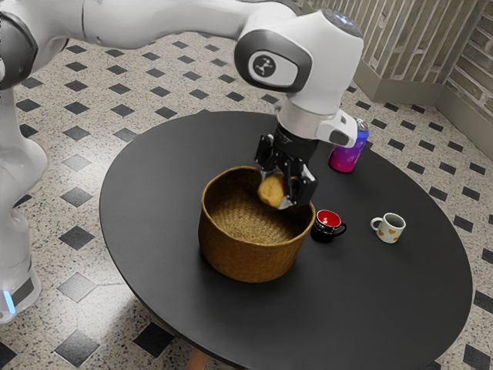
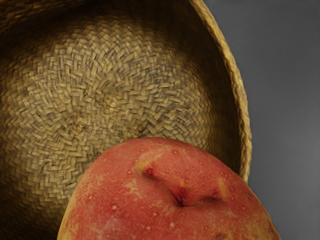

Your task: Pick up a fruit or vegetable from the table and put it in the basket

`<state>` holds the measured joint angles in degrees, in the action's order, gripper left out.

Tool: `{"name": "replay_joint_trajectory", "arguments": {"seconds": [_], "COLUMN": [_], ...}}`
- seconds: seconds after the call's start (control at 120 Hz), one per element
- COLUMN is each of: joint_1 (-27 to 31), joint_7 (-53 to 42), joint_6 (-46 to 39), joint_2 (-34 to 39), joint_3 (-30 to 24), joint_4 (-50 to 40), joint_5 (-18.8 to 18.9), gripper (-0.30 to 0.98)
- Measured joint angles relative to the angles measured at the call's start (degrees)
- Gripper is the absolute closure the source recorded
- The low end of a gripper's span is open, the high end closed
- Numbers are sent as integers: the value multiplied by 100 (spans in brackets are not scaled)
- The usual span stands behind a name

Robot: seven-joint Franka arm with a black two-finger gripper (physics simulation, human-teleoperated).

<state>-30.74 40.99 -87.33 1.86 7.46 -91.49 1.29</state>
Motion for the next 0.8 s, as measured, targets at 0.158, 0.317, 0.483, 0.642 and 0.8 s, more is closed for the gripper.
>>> {"name": "replay_joint_trajectory", "arguments": {"seconds": [0.158, 0.317, 0.483, 0.642, 0.8], "joint_1": [62, 294, 623, 691, 741], "joint_7": [7, 12, 15, 16, -499], "joint_6": [-53, -159, -258, -320, -326], "joint_2": [-186, -442, -502, -486, -700], "joint_3": [58, 7, 17, 25, 0], "joint_4": [76, 250, 255, 239, 976], "joint_5": [60, 86, 51, 18, 647], "gripper": [40, 40, 17, 5, 2]}}
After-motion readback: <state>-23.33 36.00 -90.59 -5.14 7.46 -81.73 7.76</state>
